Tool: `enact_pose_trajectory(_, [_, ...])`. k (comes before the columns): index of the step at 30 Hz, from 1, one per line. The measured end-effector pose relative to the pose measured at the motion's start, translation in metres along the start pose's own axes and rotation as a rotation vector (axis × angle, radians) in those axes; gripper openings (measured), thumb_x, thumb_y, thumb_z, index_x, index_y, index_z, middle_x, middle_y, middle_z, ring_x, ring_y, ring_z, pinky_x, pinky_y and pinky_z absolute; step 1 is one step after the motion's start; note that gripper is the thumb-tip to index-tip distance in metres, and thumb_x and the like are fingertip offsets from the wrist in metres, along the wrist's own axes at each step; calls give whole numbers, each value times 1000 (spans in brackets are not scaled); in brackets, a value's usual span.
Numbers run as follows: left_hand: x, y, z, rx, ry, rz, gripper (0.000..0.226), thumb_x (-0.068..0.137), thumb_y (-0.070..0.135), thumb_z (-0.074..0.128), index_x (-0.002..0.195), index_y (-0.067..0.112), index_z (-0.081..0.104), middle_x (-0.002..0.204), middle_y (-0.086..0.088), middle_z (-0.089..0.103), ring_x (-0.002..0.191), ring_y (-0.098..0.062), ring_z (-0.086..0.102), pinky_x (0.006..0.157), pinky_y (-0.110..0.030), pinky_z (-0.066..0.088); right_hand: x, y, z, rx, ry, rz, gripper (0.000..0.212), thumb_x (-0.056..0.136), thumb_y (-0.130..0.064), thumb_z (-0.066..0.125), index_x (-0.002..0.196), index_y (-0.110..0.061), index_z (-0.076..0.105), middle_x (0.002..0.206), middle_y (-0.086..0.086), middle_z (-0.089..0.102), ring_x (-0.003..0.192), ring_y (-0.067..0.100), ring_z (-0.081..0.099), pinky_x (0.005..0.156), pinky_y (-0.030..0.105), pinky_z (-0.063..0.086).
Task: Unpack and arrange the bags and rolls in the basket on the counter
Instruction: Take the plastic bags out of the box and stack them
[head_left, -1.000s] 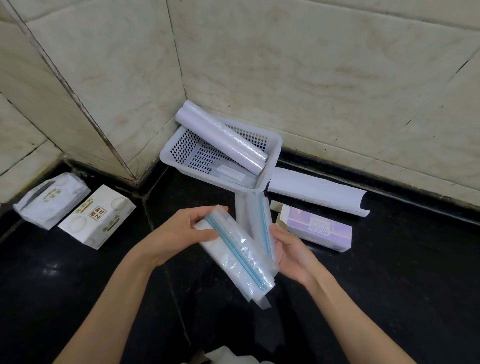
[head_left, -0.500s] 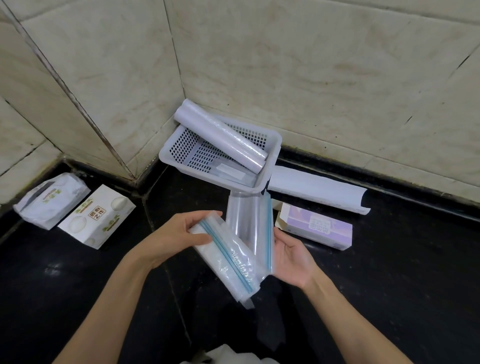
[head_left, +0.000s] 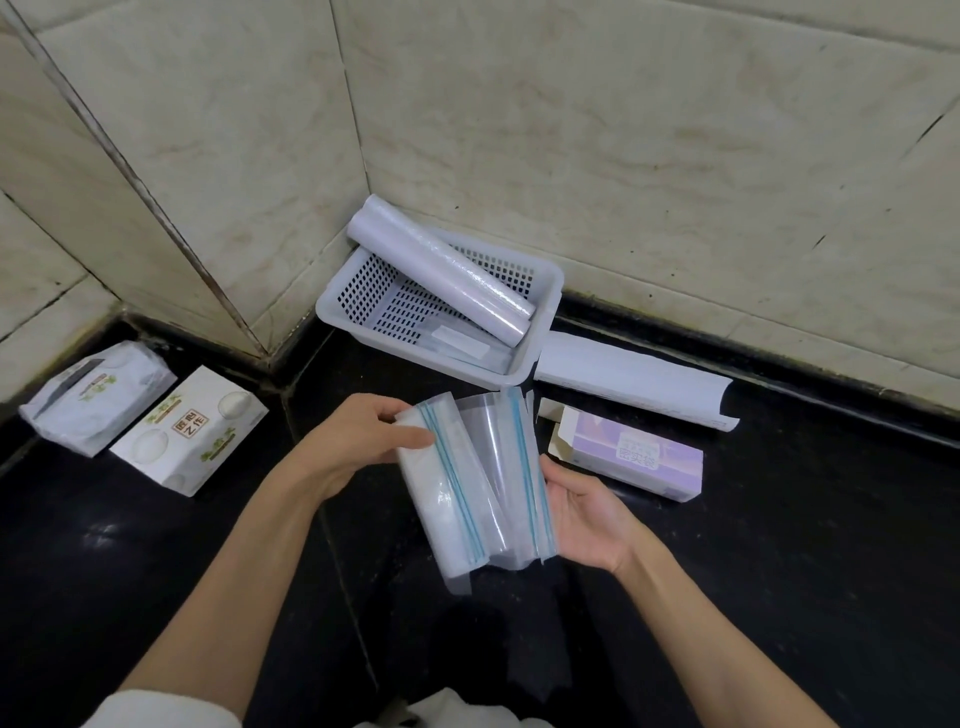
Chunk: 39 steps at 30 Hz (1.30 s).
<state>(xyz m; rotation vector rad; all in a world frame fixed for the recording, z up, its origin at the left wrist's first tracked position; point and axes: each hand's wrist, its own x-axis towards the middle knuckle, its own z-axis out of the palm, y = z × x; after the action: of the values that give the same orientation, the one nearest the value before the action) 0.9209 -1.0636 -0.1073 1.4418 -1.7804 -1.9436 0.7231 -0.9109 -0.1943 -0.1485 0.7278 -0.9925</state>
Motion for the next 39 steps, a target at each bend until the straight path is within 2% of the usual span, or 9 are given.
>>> enact_pose_trajectory(6, [-1, -13, 8, -310, -80, -124, 29, 73, 4, 71, 102, 1, 69, 103, -11, 72, 98, -21, 68, 76, -27, 58, 0, 1, 6, -21, -14, -8, 43, 89, -39, 55, 125, -15, 57, 118, 5, 66, 110, 21, 61, 97, 39, 48])
enact_pose_trajectory(10, [0, -16, 15, -261, 31, -100, 22, 75, 7, 71, 96, 5, 70, 100, -10, 72, 94, -21, 68, 80, -30, 55, -1, 3, 8, 2, -14, -19, 45, 88, -41, 55, 125, -16, 57, 118, 5, 66, 109, 22, 62, 92, 39, 50])
enact_pose_trajectory(14, [1, -17, 20, -211, 130, -96, 13, 73, 12, 75, 85, 14, 71, 85, -4, 74, 78, -15, 69, 66, -25, 52, -1, 7, 12, 87, -64, -40, 51, 93, -46, 43, 134, -15, 48, 127, 8, 60, 116, 25, 57, 96, 44, 46])
enact_pose_trajectory(17, [2, -16, 24, -192, 189, -81, 11, 73, 13, 75, 83, 16, 71, 83, -3, 74, 75, -15, 69, 62, -26, 53, 1, 11, 19, 1, -48, -57, 56, 96, -50, 32, 140, -17, 38, 139, 9, 49, 128, 29, 46, 105, 51, 37])
enact_pose_trajectory(22, [7, -13, 32, -118, 259, -30, 8, 76, 10, 71, 77, 17, 67, 76, -4, 69, 67, -15, 62, 57, -27, 51, 4, 13, 33, -121, 26, -142, 62, 82, -46, 61, 136, -19, 44, 129, 6, 58, 113, 24, 59, 78, 39, 55])
enact_pose_trajectory(26, [12, -10, 36, -96, 254, -32, 12, 80, 11, 68, 78, 21, 62, 83, -3, 66, 74, -14, 63, 55, -25, 52, 9, 20, 35, -141, 71, -146, 52, 85, -41, 57, 132, -21, 48, 131, 7, 58, 118, 25, 57, 85, 42, 53])
enact_pose_trajectory(29, [13, -10, 37, -120, 249, -59, 8, 80, 13, 69, 87, 13, 65, 87, -7, 67, 75, -15, 63, 55, -25, 50, 12, 29, 35, -79, 103, -101, 50, 89, -43, 48, 132, -18, 48, 128, 8, 61, 116, 24, 58, 89, 40, 52])
enact_pose_trajectory(32, [12, -12, 40, -118, 284, -60, 24, 82, 13, 67, 105, 8, 62, 98, -12, 62, 85, -21, 61, 61, -28, 51, 16, 35, 37, -134, 129, -149, 48, 88, -37, 51, 132, -18, 48, 133, 13, 56, 120, 27, 54, 102, 46, 43])
enact_pose_trajectory(39, [-5, -19, 42, -119, 229, 3, 57, 82, 16, 68, 131, 20, 41, 111, -10, 56, 102, -24, 60, 87, -43, 54, 19, 34, 39, -125, 110, -233, 45, 90, -26, 51, 134, -17, 46, 137, 19, 50, 127, 36, 47, 108, 54, 34])
